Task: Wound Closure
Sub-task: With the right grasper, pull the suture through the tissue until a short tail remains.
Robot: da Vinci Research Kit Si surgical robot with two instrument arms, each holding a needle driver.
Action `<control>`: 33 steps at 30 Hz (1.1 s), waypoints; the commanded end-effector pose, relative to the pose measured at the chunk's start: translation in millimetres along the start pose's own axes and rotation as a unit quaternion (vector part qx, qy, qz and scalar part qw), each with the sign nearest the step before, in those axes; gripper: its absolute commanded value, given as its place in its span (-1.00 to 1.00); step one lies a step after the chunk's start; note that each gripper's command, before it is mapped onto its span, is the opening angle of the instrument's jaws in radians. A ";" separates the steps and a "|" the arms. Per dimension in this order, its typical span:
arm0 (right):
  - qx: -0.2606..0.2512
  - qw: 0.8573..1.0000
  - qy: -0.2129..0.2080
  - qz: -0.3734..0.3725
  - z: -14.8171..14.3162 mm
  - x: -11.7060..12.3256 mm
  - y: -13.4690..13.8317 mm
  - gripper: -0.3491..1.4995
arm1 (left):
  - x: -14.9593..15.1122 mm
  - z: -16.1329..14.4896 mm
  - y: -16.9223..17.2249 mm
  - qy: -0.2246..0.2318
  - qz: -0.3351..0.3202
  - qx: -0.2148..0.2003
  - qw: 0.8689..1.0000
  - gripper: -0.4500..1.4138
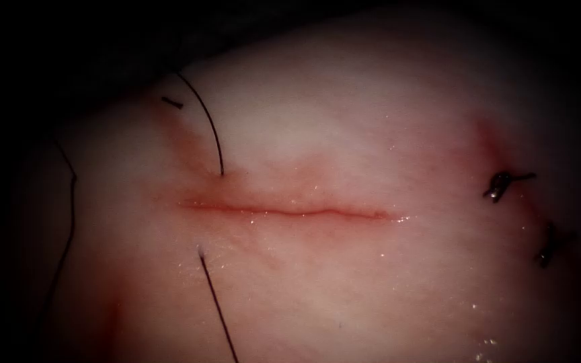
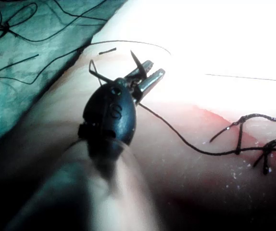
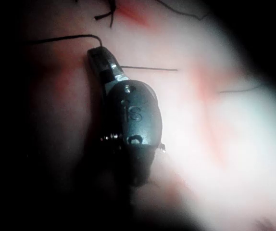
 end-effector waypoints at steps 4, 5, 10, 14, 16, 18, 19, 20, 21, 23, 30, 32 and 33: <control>0.018 1.000 0.012 -0.012 -0.1 2.2 -2.3 -1.00 | 0.0 0.8 -0.7 0.001 0.002 0.001 1.000 -1.00; 0.021 1.000 0.013 -0.014 -0.3 2.6 -2.7 -1.00 | 0.0 0.9 -0.7 0.002 0.002 0.000 1.000 -1.00; 0.023 0.999 0.019 -0.010 -0.9 4.1 -2.5 -0.20 | 0.0 1.0 -0.6 0.001 0.002 -0.001 1.000 -1.00; -0.012 0.998 0.046 -0.041 -1.7 3.7 2.4 0.69 | 0.0 1.0 -0.6 0.001 0.002 -0.001 1.000 -1.00; -0.018 0.997 0.049 -0.061 -2.1 3.1 5.2 0.76 | 0.0 0.9 -0.6 0.001 0.002 -0.001 1.000 -1.00; -0.031 0.995 0.047 -0.079 -2.3 1.8 9.0 0.85 | 0.0 0.9 -0.6 0.001 0.002 -0.001 1.000 -1.00; -0.036 0.995 0.045 -0.081 -2.3 1.4 10.0 0.89 | 0.0 0.8 -0.6 0.001 0.002 -0.001 1.000 -1.00; -0.040 0.995 0.043 -0.084 -2.3 0.9 10.9 0.91 | 0.0 0.8 -0.6 0.001 0.002 -0.001 1.000 -1.00; -0.045 0.994 0.039 -0.086 -2.2 0.3 12.0 0.93 | 0.0 0.8 -0.6 0.001 0.002 -0.001 1.000 -1.00; -0.053 0.994 0.035 -0.086 -1.7 -0.7 13.3 0.94 | 0.0 0.8 -0.6 0.000 0.003 -0.002 1.000 -1.00; -0.071 0.993 0.023 -0.089 1.3 -4.3 16.4 0.94 | 0.0 0.8 -0.6 0.000 0.003 -0.003 1.000 -1.00; -0.074 0.993 0.020 -0.090 2.0 -4.9 16.8 0.94 | 0.0 0.8 -0.6 0.000 0.003 -0.003 1.000 -1.00; -0.076 0.993 0.018 -0.092 2.5 -5.3 17.0 0.94 | 0.0 0.7 -0.6 0.000 0.003 -0.003 1.000 -1.00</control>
